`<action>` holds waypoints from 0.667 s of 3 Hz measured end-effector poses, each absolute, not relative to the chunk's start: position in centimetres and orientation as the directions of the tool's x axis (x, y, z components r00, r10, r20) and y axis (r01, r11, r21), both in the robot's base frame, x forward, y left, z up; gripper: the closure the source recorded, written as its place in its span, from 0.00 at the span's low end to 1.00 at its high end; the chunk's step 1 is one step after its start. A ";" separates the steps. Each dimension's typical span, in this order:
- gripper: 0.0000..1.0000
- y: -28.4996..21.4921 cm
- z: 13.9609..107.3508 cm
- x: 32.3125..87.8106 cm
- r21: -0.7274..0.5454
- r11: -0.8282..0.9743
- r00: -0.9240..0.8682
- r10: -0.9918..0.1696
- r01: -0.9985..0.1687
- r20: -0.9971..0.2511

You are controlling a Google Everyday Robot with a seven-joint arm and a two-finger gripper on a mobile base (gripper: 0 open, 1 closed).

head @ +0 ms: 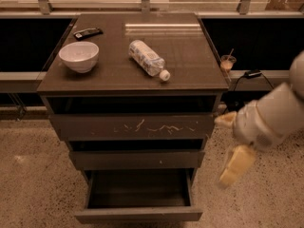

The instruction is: Close bottom drawer

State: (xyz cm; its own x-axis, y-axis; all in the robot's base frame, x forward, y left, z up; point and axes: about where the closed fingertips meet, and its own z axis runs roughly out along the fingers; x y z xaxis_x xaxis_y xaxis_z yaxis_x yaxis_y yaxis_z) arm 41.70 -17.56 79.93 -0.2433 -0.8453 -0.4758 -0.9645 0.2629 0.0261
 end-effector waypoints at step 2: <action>0.00 -17.7 75.8 39.9 0.096 0.303 -0.307 -0.793 -0.948 -0.527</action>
Offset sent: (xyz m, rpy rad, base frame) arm -0.0135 0.0023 -0.0525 0.0442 0.0833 0.0014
